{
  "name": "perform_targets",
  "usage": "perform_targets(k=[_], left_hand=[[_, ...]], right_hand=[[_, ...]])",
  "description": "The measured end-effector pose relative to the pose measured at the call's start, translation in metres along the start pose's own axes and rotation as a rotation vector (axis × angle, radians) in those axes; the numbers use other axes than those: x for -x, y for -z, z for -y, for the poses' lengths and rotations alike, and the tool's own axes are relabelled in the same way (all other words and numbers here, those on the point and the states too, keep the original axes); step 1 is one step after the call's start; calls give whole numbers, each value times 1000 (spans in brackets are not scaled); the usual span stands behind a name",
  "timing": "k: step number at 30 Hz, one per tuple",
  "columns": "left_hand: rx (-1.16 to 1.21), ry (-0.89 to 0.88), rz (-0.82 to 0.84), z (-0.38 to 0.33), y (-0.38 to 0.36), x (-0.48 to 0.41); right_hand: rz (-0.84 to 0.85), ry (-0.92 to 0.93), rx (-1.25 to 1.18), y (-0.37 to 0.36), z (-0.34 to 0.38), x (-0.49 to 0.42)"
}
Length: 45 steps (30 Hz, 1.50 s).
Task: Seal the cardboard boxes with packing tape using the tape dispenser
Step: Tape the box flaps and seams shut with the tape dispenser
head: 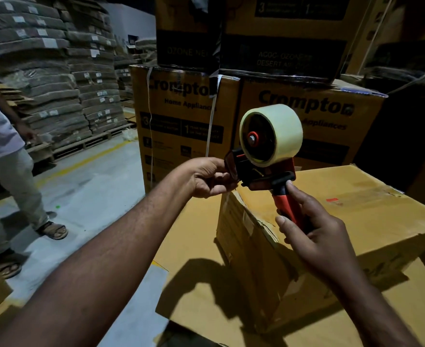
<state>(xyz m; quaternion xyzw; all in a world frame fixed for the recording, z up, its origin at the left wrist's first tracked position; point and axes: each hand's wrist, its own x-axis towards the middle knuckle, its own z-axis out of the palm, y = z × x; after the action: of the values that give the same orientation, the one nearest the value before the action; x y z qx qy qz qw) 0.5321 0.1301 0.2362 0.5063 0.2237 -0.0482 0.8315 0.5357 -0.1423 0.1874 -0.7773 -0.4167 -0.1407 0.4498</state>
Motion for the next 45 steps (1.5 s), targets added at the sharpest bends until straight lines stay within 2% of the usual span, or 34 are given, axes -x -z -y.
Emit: perform_targets(k=[7,13,16,20,24,26,30,33,45], left_hand=[[24,23,22,-5,10,-18],[-96,-2,28,-13,20,-31],[-345,-69,-28,-11,25,-44],[-689,-308,-192,-9,18,-54],[-923,-380,-378,-11,20,-75],[-901,-377,-414,-8,30,-82],[-763,-383,-304,6,39,-89],[-716,-388,-281,11,37,-93],[-578,-395,-394,29,37,-118]], right_hand=[[-25,-40,35,-8,-5,-8],[30,-107,79,-10,-3,-15],[87,-134,140,-15,0,-22],[113,-149,219,-21,3,-26],[92,-186,224,-17,8,-16],[89,-204,228,-14,10,-7],[75,-214,242,-12,13,9],[71,-238,238,-16,13,15],[99,-224,294,-33,14,6]])
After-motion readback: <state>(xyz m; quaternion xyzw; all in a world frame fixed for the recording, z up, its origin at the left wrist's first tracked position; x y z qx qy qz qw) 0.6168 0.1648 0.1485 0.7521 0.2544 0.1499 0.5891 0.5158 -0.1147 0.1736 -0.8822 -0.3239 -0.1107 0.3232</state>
